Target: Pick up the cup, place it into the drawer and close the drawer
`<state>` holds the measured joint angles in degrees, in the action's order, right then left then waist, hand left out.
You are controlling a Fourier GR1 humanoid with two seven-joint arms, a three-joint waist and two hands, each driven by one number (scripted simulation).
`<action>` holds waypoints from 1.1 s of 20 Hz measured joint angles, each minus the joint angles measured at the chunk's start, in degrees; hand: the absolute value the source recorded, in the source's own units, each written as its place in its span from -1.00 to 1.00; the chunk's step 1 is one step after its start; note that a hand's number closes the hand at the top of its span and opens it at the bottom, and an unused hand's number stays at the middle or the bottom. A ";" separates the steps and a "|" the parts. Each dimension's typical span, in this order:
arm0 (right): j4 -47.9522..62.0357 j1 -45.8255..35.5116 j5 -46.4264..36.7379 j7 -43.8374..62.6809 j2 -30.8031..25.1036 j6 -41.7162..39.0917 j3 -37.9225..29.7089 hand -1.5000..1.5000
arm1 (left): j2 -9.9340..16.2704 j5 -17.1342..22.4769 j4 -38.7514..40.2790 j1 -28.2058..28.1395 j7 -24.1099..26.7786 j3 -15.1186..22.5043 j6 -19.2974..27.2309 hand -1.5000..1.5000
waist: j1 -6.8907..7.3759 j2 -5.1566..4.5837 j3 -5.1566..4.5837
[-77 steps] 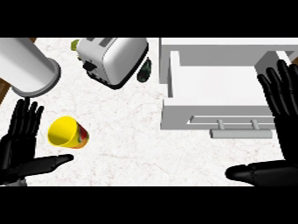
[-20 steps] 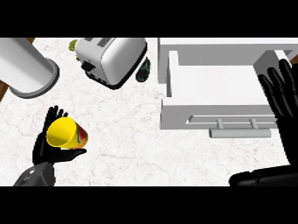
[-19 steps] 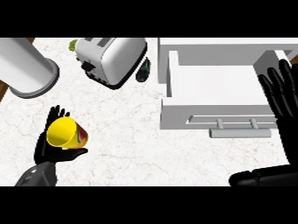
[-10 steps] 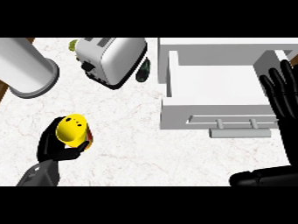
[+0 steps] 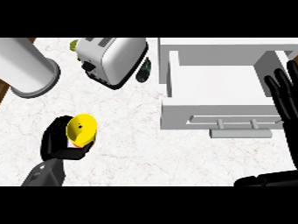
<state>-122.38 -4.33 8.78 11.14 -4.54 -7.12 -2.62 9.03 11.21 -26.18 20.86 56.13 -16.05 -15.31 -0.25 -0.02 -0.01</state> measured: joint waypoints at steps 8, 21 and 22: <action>-0.86 -0.13 0.02 1.85 -0.25 0.48 -0.18 -1.00 | -2.02 1.66 -10.74 -1.56 -1.18 1.78 0.60 1.00 | 0.35 0.16 0.02; 2.05 0.05 0.81 -0.48 -0.77 -0.70 -1.85 -1.00 | -6.59 3.72 -42.99 -3.11 -22.42 11.07 3.93 1.00 | 0.56 0.24 0.04; 2.23 0.23 0.38 -0.72 -0.56 -0.65 -1.49 -1.00 | -7.09 4.25 -45.92 -3.41 -24.69 11.89 4.99 1.00 | 0.57 0.24 0.05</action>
<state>-120.15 -4.10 9.16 10.42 -5.10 -7.77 -4.11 1.93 15.45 -72.11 17.45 31.44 -4.16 -10.33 0.32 0.22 0.04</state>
